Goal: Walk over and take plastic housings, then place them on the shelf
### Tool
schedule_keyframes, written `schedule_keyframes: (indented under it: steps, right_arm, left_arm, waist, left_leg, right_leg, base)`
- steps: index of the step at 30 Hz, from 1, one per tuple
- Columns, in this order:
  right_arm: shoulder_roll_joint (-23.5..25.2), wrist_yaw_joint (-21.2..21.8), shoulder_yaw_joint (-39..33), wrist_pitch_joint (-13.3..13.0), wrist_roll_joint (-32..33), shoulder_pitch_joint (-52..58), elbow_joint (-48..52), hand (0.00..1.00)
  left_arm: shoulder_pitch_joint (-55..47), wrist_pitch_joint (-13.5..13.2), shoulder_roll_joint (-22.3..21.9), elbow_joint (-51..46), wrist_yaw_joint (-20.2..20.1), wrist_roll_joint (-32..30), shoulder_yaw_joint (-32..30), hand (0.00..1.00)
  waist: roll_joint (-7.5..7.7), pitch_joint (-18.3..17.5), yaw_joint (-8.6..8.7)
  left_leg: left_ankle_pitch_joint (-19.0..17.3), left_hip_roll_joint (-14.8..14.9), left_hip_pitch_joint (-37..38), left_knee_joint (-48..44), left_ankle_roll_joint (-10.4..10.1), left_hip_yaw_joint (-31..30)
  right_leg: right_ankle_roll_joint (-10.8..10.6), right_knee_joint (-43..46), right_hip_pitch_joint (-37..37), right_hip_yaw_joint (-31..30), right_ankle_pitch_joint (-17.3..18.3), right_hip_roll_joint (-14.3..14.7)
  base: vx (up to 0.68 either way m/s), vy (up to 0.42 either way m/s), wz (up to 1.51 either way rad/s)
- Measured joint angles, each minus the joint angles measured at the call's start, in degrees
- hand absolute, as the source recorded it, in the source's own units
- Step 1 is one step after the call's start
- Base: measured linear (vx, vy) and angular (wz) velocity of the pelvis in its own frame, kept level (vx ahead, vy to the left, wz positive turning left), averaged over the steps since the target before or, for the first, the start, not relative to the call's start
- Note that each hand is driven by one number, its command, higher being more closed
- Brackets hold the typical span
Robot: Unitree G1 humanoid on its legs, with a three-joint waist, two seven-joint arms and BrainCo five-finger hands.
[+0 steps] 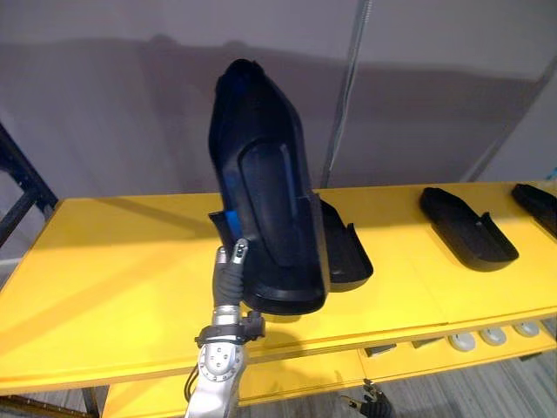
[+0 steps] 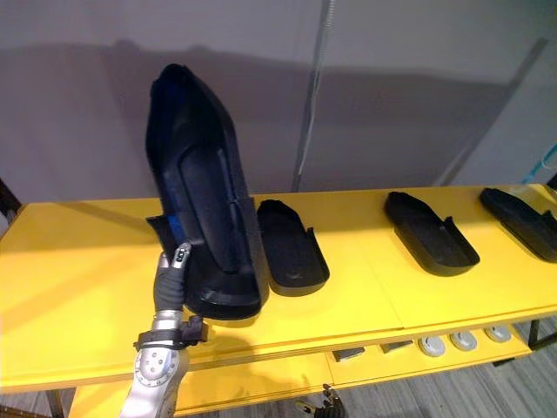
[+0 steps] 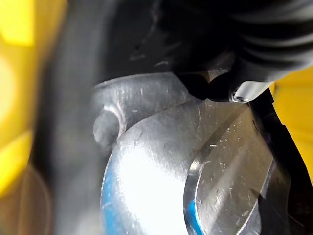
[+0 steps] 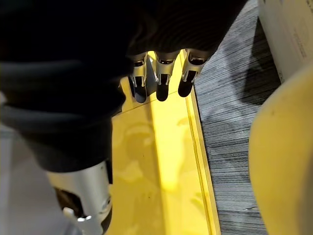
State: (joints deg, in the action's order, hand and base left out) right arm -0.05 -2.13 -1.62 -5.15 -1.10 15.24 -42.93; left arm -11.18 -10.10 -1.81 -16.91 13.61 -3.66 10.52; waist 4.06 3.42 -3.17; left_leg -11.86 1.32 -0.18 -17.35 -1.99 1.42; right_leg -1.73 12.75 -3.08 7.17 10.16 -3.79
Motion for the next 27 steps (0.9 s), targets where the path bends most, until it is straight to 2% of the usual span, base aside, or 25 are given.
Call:
schedule_keyframes:
  steps: [1, 2, 3, 5, 6, 7, 8, 9, 10, 11, 13, 16, 17, 18, 19, 20, 21, 23, 24, 27]
  right_arm:
    - [-0.09, -0.02, -0.14, -0.01, -0.05, -0.16, -0.04, 0.00]
    - [-0.05, -0.06, -0.33, 0.02, -0.20, -0.88, -0.22, 0.00]
    - [-0.76, -0.11, -0.40, 0.02, -0.34, -1.80, -1.56, 0.00]
    - [-1.56, -0.13, -0.47, 0.03, -0.59, -3.37, -3.74, 0.00]
    - [-2.87, -0.25, -0.58, 0.04, -1.00, -4.12, -5.61, 0.00]
    - [-3.37, -0.38, -0.67, 0.06, -1.13, -4.27, -5.95, 0.00]
    - [-4.55, -0.57, -0.73, 0.06, -1.53, -4.74, -6.40, 0.00]
    - [-5.17, -0.64, -1.05, 0.05, -1.52, -4.83, -6.69, 0.00]
    - [-5.94, -0.80, -2.10, 0.19, -1.54, -5.41, -8.48, 0.00]
    - [-4.52, -0.83, -2.85, 0.27, -1.50, -6.33, -10.03, 0.00]
    - [-2.75, -0.73, -2.79, 0.20, -1.51, -6.61, -10.45, 0.00]
    - [-2.15, -0.72, -2.62, 0.19, -1.48, -7.57, -10.77, 0.00]
    - [-1.63, -0.67, -2.32, 0.22, -1.48, -8.16, -10.81, 0.00]
    - [-1.70, -0.60, -1.69, 0.24, -1.48, -8.32, -10.65, 0.00]
    - [-1.74, -0.44, -1.73, 0.27, -1.18, -8.26, -10.41, 0.00]
    - [-1.88, -0.38, -1.99, 0.31, -1.27, -8.53, -9.83, 0.00]
    - [-1.80, -0.07, -1.85, 0.19, -1.20, -8.22, -9.17, 0.00]
    - [-2.16, -0.05, -1.62, 0.16, -1.01, -8.22, -9.21, 0.00]
    - [-2.17, -0.05, -1.65, 0.15, -0.13, -8.25, -9.30, 0.00]
    - [-2.40, -0.05, -2.40, 0.11, 0.37, -7.86, -8.23, 0.00]
  left_arm:
    - [0.00, 0.04, -0.02, -0.22, 0.04, 0.01, -1.15, 1.00]
    - [0.00, 0.09, -0.16, -0.44, 0.16, 0.01, -2.41, 1.00]
    - [-0.18, 0.08, 0.00, -0.52, 0.81, 0.13, -3.62, 1.00]
    - [-0.22, 0.10, 0.32, 0.12, 1.26, 0.17, -4.40, 1.00]
    - [-0.50, 0.07, 0.28, 1.11, 1.51, 0.30, -4.46, 1.00]
    - [-0.50, 0.03, 0.28, 1.50, 1.54, 0.44, -4.41, 1.00]
    - [-0.36, -0.04, 0.13, 2.56, 1.54, 0.65, -3.76, 1.00]
    - [-0.28, -0.04, -0.04, 3.13, 1.55, 0.74, -3.31, 1.00]
    - [-0.07, -0.05, -0.42, 4.49, 1.56, 1.05, -2.44, 1.00]
    - [0.58, 0.04, 0.75, 5.89, 1.67, 1.39, -2.75, 1.00]
    - [1.11, 0.48, 3.09, 8.38, 2.28, 2.45, -2.72, 1.00]
    - [3.18, 0.48, 3.93, 9.08, 2.29, 2.41, -2.30, 1.00]
    - [4.08, 0.47, 4.47, 9.12, 2.33, 2.33, -2.30, 1.00]
    - [4.15, 0.56, 4.21, 9.45, 2.31, 2.25, -1.81, 1.00]
    - [3.95, 0.61, 3.80, 9.46, 2.25, 2.12, -1.38, 1.00]
    - [3.94, 0.60, 3.27, 9.56, 2.14, 1.64, -1.07, 1.00]
    - [4.24, 0.72, 2.77, 10.67, 1.82, 1.03, -0.98, 1.00]
    - [3.92, 0.88, 1.24, 11.00, 1.40, 0.31, -0.96, 1.00]
    - [3.94, 0.88, 0.43, 11.00, 1.02, -0.05, -0.93, 1.00]
    - [3.49, 1.90, -0.42, 11.32, 0.40, -0.28, 0.14, 1.00]
  waist:
    - [0.57, 0.51, -0.02]
    - [0.78, 1.25, -0.03]
    - [0.75, 1.73, 0.17]
    - [1.25, 2.01, 0.49]
    - [1.07, 1.72, 1.47]
    - [0.79, 1.53, 1.95]
    - [-0.59, 0.68, 2.73]
    - [-1.69, 0.09, 3.09]
    - [-3.10, -0.83, 4.08]
    - [-1.28, -0.61, 4.90]
    - [0.46, -0.65, 5.16]
    - [0.17, -0.31, 4.78]
    - [0.29, -0.31, 3.92]
    - [-0.14, 0.01, 3.89]
    - [-0.69, 0.32, 3.92]
    - [-1.52, 1.26, 3.75]
    - [-1.19, 1.31, 4.53]
    - [-1.02, 1.23, 4.94]
    - [-0.73, 1.10, 4.93]
    - [-2.26, 1.49, 4.94]
  left_leg:
    - [-0.35, 0.03, -1.20, -1.35, -1.23, 1.51]
    - [-1.56, 1.47, -2.95, -4.08, -1.60, 5.06]
    - [-2.59, 6.74, -5.55, -10.34, -1.01, 11.45]
    - [-2.99, 11.11, -6.66, -14.17, -0.32, 13.76]
    - [-2.87, 14.31, -6.21, -13.92, -0.45, 13.28]
    - [-2.75, 15.26, -6.09, -13.09, -0.51, 12.59]
    - [-1.21, 17.00, -5.61, -9.21, -0.62, 10.71]
    - [1.94, 17.45, -4.97, -5.97, -0.54, 9.74]
    - [0.77, 15.94, -3.42, -1.10, -8.11, 7.78]
    - [0.73, 13.22, -3.64, -0.75, -8.13, 7.93]
    - [0.27, 10.07, -4.45, -1.95, -6.73, 7.93]
    - [-1.47, 9.73, -6.35, -5.04, -5.24, 8.27]
    - [-2.04, 10.00, -6.84, -5.99, -4.93, 9.86]
    - [-1.92, 9.90, -6.17, -5.68, -4.54, 11.64]
    - [-1.82, 9.79, -5.10, -4.39, -4.01, 12.40]
    - [-1.74, 9.75, -3.24, -2.49, -3.43, 13.36]
    - [-1.09, 9.49, -2.09, -1.40, -2.76, 13.40]
    - [-1.08, 8.14, -1.66, -1.06, -2.76, 13.78]
    - [-1.18, 7.05, -1.92, -1.04, -2.90, 13.64]
    - [-0.15, 7.43, -1.33, -0.07, -3.73, 12.10]
  right_leg:
    - [0.00, -0.07, 0.12, 0.92, -0.15, -0.94]
    - [-0.04, 0.13, 0.25, 1.80, -0.20, -1.43]
    - [0.02, 0.75, 1.50, 2.87, -0.18, -2.21]
    - [-0.10, 0.79, 1.68, 3.32, -0.22, -4.24]
    - [-1.39, 0.35, 1.70, 3.64, -0.63, -6.47]
    - [-2.34, -0.06, 1.71, 3.76, -0.88, -7.32]
    - [-4.56, -0.82, 2.04, 4.05, -1.92, -8.42]
    - [-6.03, -1.46, 2.30, 4.22, -2.72, -8.64]
    - [-8.31, -3.60, 2.08, 4.38, -4.53, -9.67]
    - [-7.83, -5.43, 1.62, 4.32, -5.90, -12.02]
    - [-7.97, -8.22, 0.22, 4.84, -11.17, -13.82]
    - [-7.75, -7.17, 2.04, 3.83, -14.19, -14.43]
    - [-6.90, -5.24, 4.32, 2.41, -14.77, -14.40]
    - [-4.21, -3.70, 6.22, 1.34, -16.63, -14.37]
    - [-3.08, -2.43, 6.88, 0.94, -16.47, -14.00]
    - [-6.04, 3.52, 9.26, -1.57, -11.85, -12.58]
    - [-6.78, 11.61, 11.10, -5.87, -3.61, -7.79]
    - [-4.20, 14.44, 11.03, -6.38, 3.28, -3.84]
    - [-4.22, 12.26, 10.11, -7.65, 6.00, -4.17]
    - [-3.44, 11.52, 8.84, -6.68, 6.30, -3.15]
  base:
    - [-0.06, 0.053, 0.56]
    - [-0.12, 0.092, 0.54]
    - [-0.12, 0.105, 0.39]
    - [-0.10, 0.223, 0.25]
    - [-0.05, 0.310, 0.27]
    - [-0.01, 0.402, 0.33]
    - [0.06, 0.494, 0.23]
    - [0.09, 0.536, 0.24]
    - [0.12, 0.584, 0.25]
    - [0.08, 0.531, 0.25]
    - [0.04, 0.450, 0.17]
    - [-0.03, 0.323, -0.08]
    - [-0.06, 0.219, -0.60]
    - [-0.06, 0.203, -0.66]
    - [-0.06, 0.174, -0.62]
    - [-0.05, 0.099, -0.30]
    - [-0.06, 0.037, -0.20]
    - [-0.07, -0.075, -0.01]
    - [-0.06, -0.083, 0.02]
    - [-0.01, -0.088, 0.23]
